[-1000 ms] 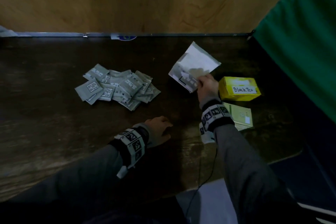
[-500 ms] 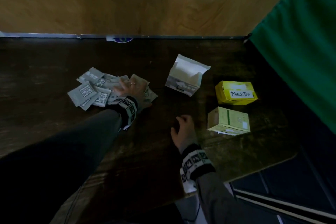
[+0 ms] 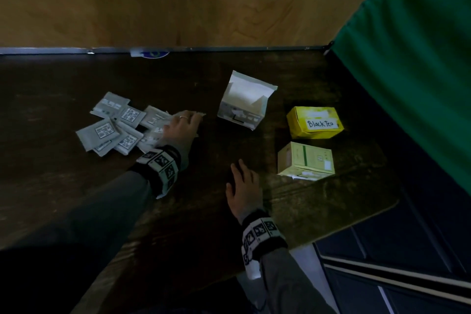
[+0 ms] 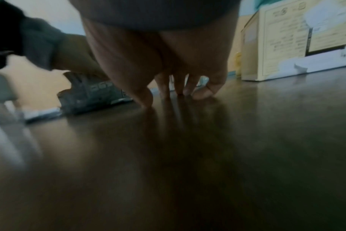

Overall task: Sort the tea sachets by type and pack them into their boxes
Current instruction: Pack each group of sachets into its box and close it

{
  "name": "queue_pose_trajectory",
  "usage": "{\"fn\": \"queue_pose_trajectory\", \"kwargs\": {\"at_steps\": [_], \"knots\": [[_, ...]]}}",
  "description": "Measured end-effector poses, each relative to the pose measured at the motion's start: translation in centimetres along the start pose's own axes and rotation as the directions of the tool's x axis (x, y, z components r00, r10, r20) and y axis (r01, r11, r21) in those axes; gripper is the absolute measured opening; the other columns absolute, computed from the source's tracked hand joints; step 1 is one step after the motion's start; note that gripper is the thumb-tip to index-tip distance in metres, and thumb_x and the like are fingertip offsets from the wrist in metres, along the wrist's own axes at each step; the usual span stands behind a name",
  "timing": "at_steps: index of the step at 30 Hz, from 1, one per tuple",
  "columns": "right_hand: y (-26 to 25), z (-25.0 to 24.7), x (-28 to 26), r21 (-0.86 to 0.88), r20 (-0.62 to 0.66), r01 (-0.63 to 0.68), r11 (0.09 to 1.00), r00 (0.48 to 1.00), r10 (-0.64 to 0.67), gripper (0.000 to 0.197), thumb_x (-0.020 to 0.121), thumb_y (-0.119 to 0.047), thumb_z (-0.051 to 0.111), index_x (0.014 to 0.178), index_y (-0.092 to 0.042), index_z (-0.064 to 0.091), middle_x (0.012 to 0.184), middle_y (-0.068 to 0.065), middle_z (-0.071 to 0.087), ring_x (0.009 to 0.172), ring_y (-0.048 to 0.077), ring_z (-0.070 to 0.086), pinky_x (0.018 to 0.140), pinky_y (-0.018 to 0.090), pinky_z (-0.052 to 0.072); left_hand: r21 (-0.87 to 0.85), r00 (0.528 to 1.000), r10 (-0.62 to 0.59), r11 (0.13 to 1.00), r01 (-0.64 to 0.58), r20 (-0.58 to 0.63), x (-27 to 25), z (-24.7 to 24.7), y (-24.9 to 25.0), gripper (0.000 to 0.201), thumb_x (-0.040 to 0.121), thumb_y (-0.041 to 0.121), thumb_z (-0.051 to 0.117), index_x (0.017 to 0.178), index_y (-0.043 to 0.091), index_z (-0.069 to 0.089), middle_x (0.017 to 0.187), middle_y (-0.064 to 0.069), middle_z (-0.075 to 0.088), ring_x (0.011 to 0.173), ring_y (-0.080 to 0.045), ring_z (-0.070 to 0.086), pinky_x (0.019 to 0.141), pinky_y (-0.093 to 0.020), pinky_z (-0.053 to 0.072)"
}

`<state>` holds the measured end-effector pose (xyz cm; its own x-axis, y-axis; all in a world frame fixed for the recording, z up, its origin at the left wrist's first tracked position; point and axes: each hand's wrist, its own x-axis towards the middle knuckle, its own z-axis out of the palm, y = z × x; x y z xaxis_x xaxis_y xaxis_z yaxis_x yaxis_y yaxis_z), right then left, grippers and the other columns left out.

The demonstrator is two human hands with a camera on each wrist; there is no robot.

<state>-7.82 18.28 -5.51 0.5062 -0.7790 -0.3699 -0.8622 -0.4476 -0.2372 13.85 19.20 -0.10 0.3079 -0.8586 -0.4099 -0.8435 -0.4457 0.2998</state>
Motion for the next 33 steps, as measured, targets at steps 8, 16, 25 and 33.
{"fn": "queue_pose_trajectory", "kwargs": {"at_steps": [8,16,25,33], "knots": [[-1.2,-2.9,1.0,0.507,0.076,-0.016,0.862,0.997,-0.026,0.053,0.09,-0.035,0.058,0.138,-0.02,0.042,0.148,0.001,0.034,0.131,0.021,0.038,0.107,0.036,0.038,-0.488,0.822,0.002,0.804,-0.34,-0.569,-6.1,0.0,3.1,0.046,0.083,-0.005,0.051,0.128,0.003,0.046,0.126,-0.019,0.05,0.106,-0.025,0.053,0.087,-0.029,0.043],[-2.3,-3.4,1.2,0.922,0.162,-0.196,0.333,0.978,0.129,0.055,0.083,-0.023,0.069,0.132,-0.014,0.046,0.124,0.009,0.055,0.114,0.028,0.055,0.093,0.045,0.05,-0.835,0.884,-0.206,0.469,-0.287,-0.419,-7.5,3.2,3.3,0.058,0.083,0.003,0.063,0.133,0.012,0.036,0.118,0.002,0.051,0.11,-0.019,0.056,0.091,-0.036,0.05],[1.0,-3.4,0.9,0.858,0.075,-0.207,0.471,0.956,0.282,0.045,0.078,-0.008,0.074,0.118,-0.002,0.056,0.102,0.007,0.06,0.095,0.022,0.06,0.084,0.037,0.052,-0.925,0.954,-0.299,0.361,0.12,0.007,-7.7,4.4,1.3,0.087,0.073,0.013,0.077,0.141,0.021,0.022,0.135,-0.007,0.046,0.115,-0.024,0.052,0.09,-0.039,0.05],[2.9,-3.0,1.3,0.71,-0.057,-0.194,0.677,0.942,0.33,0.021,0.088,-0.012,0.06,0.105,0.0,0.065,0.102,0.019,0.067,0.094,0.031,0.063,0.086,0.042,0.052,-0.876,0.926,-0.375,0.458,0.152,-0.035,-7.4,3.6,0.5,0.059,0.086,0.013,0.063,0.139,0.018,0.037,0.132,-0.007,0.051,0.118,-0.023,0.052,0.088,-0.029,0.044]]}}
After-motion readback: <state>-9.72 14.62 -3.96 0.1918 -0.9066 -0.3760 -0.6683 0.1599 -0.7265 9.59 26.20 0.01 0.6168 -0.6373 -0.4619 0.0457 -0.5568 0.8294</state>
